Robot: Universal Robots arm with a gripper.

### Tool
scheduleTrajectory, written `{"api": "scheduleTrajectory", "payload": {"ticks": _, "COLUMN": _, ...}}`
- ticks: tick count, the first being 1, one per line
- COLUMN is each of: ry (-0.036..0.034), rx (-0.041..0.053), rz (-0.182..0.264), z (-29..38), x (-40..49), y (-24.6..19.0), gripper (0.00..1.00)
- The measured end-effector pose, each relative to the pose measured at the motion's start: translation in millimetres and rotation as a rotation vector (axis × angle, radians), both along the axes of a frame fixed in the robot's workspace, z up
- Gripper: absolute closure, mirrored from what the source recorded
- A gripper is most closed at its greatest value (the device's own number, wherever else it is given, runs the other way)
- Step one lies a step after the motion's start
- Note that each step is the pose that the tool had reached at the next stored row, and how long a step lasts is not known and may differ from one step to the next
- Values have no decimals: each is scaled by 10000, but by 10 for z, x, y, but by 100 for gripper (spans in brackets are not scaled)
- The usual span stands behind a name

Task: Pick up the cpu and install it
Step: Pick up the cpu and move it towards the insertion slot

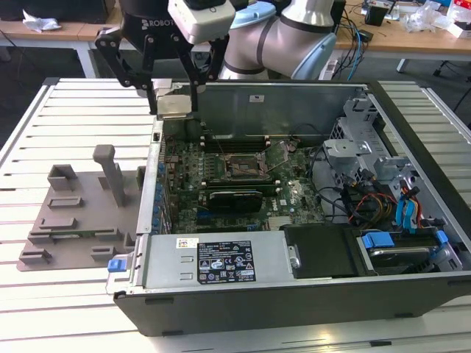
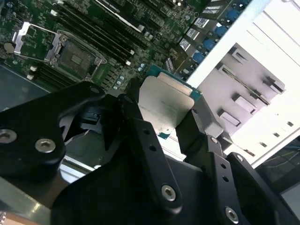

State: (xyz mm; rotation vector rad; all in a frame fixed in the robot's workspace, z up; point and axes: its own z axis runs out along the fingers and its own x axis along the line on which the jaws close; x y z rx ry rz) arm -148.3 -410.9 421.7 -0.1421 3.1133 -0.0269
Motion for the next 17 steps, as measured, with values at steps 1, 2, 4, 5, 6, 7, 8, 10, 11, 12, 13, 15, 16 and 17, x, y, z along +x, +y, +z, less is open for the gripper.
{"api": "scheduleTrajectory", "payload": {"ticks": 1, "ry": 0, "rx": -1, "rz": 0, "z": -1, "x": 39, "y": 0, "gripper": 45}}
{"api": "scheduleTrajectory", "payload": {"ticks": 2, "ry": -1, "rx": -6, "rz": 0, "z": -2, "x": 84, "y": 1, "gripper": 45}}
{"api": "scheduleTrajectory", "payload": {"ticks": 4, "ry": 0, "rx": -13, "rz": 0, "z": -5, "x": 148, "y": 3, "gripper": 45}}
{"api": "scheduleTrajectory", "payload": {"ticks": 5, "ry": 0, "rx": -17, "rz": 0, "z": -7, "x": 200, "y": 5, "gripper": 45}}
{"api": "scheduleTrajectory", "payload": {"ticks": 6, "ry": 0, "rx": -18, "rz": 1, "z": -8, "x": 244, "y": 6, "gripper": 45}}
{"api": "scheduleTrajectory", "payload": {"ticks": 7, "ry": 0, "rx": -19, "rz": 2, "z": -9, "x": 280, "y": 6, "gripper": 45}}
{"api": "scheduleTrajectory", "payload": {"ticks": 8, "ry": 0, "rx": -20, "rz": 0, "z": -10, "x": 316, "y": 7, "gripper": 45}}
{"api": "scheduleTrajectory", "payload": {"ticks": 10, "ry": 0, "rx": -21, "rz": 0, "z": -12, "x": 359, "y": 8, "gripper": 45}}
{"api": "scheduleTrajectory", "payload": {"ticks": 11, "ry": 0, "rx": -22, "rz": 1, "z": -14, "x": 378, "y": 8, "gripper": 45}}
{"api": "scheduleTrajectory", "payload": {"ticks": 12, "ry": 1, "rx": -24, "rz": 1, "z": -15, "x": 401, "y": 9, "gripper": 45}}
{"api": "scheduleTrajectory", "payload": {"ticks": 13, "ry": 0, "rx": -27, "rz": 1, "z": -20, "x": 419, "y": 10, "gripper": 45}}
{"api": "scheduleTrajectory", "payload": {"ticks": 15, "ry": -1, "rx": -33, "rz": 1, "z": -52, "x": 459, "y": 13, "gripper": 45}}
{"api": "scheduleTrajectory", "payload": {"ticks": 16, "ry": 1, "rx": -41, "rz": 0, "z": -114, "x": 500, "y": 22, "gripper": 45}}
{"api": "scheduleTrajectory", "payload": {"ticks": 17, "ry": -1, "rx": -41, "rz": 1, "z": -138, "x": 519, "y": 30, "gripper": 45}}
